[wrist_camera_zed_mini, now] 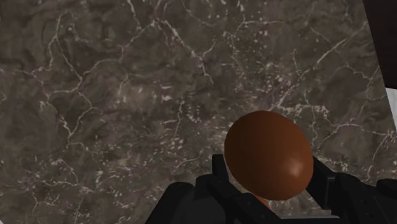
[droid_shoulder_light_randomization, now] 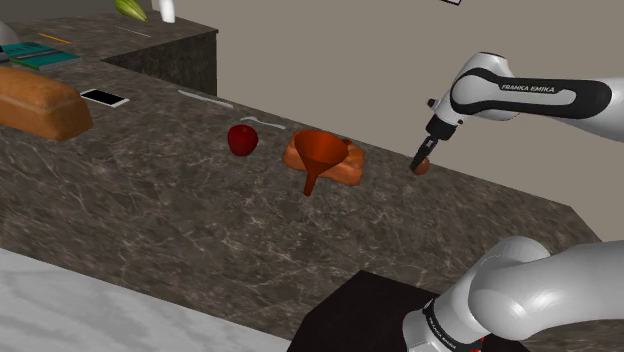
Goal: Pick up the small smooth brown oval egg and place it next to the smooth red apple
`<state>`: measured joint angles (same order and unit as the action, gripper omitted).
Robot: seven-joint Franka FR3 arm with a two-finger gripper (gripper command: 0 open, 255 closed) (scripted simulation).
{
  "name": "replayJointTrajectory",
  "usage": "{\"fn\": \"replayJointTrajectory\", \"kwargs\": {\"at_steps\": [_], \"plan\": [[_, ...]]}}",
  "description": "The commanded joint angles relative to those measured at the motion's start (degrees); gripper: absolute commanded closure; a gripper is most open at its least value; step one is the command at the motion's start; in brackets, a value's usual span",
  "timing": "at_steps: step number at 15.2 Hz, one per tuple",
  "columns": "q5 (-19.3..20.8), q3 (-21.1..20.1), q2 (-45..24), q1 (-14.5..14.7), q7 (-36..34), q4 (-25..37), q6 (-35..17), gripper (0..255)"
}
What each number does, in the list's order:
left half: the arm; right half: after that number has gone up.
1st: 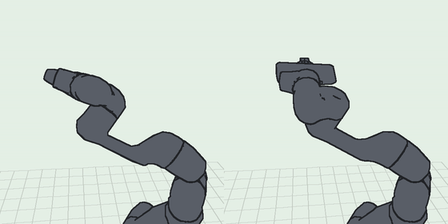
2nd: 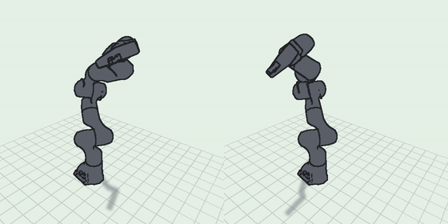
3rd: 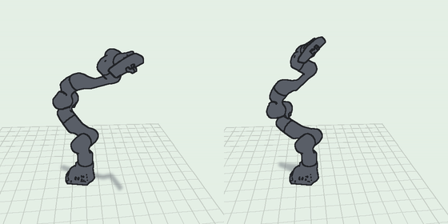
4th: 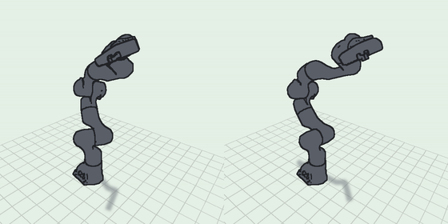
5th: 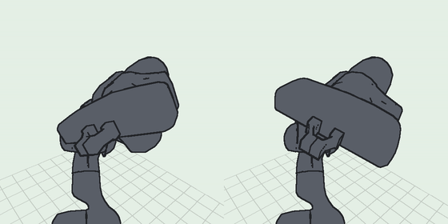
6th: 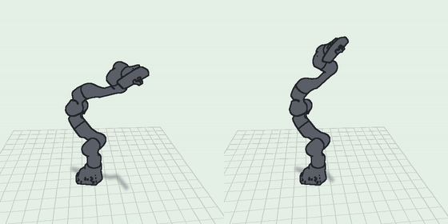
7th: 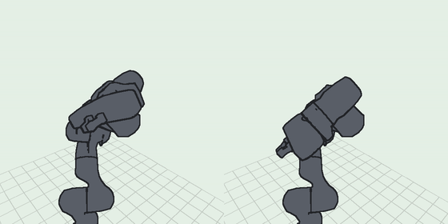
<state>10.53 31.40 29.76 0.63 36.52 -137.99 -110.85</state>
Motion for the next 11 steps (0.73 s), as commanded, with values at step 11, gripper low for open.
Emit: {"fn": "replayJointTrajectory", "kwargs": {"at_steps": [11], "plan": [[-2.5,-3.9,-0.8,2.2,-3.9,5.9,5.3,255]]}}
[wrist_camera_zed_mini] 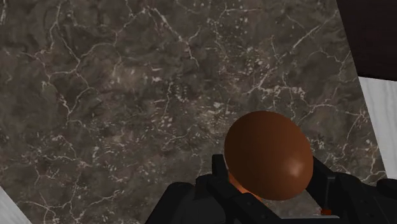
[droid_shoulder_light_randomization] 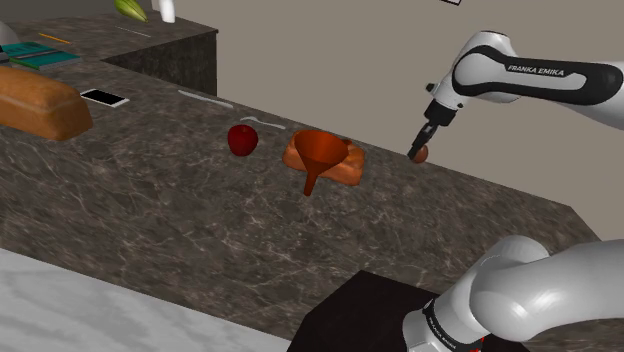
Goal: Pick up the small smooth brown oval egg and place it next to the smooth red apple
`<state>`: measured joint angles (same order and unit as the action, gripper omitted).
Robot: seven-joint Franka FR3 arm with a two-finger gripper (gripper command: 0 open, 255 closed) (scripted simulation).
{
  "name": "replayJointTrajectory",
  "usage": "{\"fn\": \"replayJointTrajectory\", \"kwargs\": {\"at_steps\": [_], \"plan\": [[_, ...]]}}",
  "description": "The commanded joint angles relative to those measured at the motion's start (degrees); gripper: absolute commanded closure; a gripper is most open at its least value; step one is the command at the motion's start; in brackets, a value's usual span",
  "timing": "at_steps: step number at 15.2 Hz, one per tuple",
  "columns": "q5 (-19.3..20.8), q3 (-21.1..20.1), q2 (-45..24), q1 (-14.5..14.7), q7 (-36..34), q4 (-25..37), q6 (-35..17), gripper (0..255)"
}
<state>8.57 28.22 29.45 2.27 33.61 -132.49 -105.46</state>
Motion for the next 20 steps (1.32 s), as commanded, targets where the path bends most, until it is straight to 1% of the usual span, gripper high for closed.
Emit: {"fn": "replayJointTrajectory", "kwargs": {"at_steps": [1,6,11,16,20], "plan": [[-1.3,-1.5,-1.3,1.3,-2.1,0.7,-0.4,255],[-4.6,-5.2,-5.8,4.7,-7.3,3.3,-2.1,255],[-7.7,-8.4,-11.5,8.0,-12.0,7.6,-3.4,255],[-10.4,-11.2,-18.2,10.9,-16.2,13.5,-4.0,255],[-12.3,-13.1,-24.0,12.9,-19.3,19.5,-3.9,255]]}}
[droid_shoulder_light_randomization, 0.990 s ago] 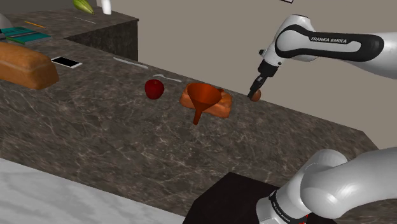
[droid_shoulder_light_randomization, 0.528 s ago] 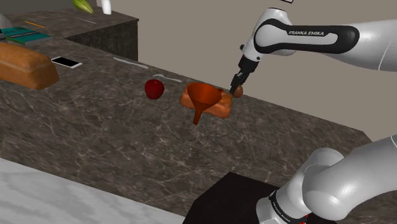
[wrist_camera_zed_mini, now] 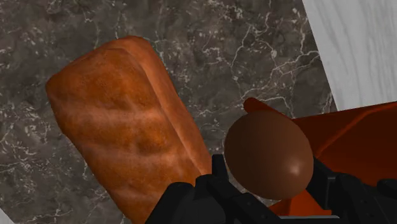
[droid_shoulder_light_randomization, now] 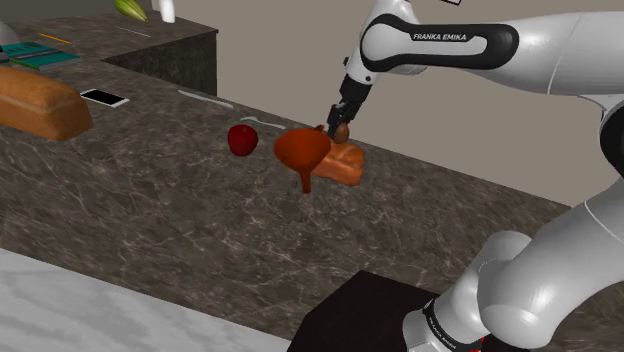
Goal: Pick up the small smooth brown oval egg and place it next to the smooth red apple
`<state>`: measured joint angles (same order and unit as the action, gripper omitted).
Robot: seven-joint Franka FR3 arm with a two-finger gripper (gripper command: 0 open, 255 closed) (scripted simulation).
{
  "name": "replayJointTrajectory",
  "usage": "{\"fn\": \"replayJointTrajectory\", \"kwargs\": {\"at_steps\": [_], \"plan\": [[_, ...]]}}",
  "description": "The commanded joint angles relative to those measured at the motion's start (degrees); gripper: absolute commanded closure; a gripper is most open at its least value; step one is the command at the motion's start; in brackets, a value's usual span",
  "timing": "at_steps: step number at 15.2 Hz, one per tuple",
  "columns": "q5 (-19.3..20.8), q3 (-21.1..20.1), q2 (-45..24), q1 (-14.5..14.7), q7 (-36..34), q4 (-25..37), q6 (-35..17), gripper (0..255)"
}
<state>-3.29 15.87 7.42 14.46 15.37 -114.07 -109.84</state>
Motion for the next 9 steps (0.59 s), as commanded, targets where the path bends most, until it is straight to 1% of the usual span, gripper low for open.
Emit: {"fn": "replayJointTrajectory", "kwargs": {"at_steps": [1,5,9], "plan": [[-0.9,-1.1,-3.5,1.1,-1.8,2.8,0.7,255],[-2.4,-2.8,-10.0,2.8,-4.7,10.3,1.6,255],[-3.7,-4.2,-17.1,4.1,-7.5,19.3,3.4,255]]}}
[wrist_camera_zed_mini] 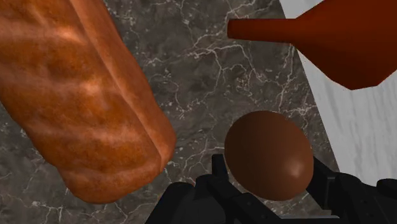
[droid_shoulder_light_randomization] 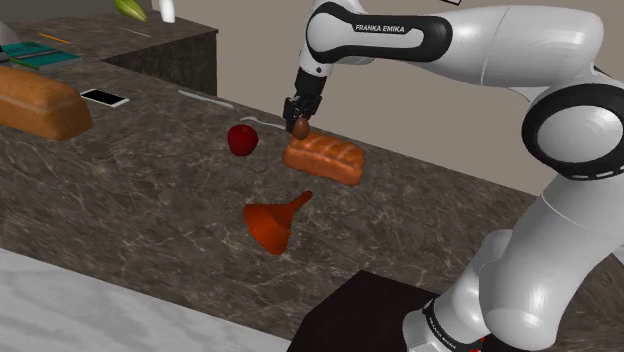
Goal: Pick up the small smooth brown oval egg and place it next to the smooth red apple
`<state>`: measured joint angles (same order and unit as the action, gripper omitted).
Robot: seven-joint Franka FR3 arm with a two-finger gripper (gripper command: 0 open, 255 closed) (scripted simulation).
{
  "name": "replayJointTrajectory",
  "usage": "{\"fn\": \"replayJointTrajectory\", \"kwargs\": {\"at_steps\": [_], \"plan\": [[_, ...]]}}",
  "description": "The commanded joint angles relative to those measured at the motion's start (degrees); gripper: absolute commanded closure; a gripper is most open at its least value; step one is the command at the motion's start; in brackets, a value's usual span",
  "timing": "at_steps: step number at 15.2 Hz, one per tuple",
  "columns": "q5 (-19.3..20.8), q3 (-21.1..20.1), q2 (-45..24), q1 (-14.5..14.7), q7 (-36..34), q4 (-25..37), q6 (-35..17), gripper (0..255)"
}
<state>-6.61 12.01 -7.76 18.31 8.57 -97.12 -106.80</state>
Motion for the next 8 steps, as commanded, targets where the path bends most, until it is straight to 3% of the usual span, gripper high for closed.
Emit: {"fn": "replayJointTrajectory", "kwargs": {"at_steps": [1,4,8], "plan": [[-0.6,-0.6,-3.9,0.6,-1.4,4.9,1.0,255],[-1.5,-1.7,-10.9,1.4,-3.7,14.7,3.7,255],[-1.6,-1.7,-10.9,1.6,-3.4,11.6,0.6,255]]}}
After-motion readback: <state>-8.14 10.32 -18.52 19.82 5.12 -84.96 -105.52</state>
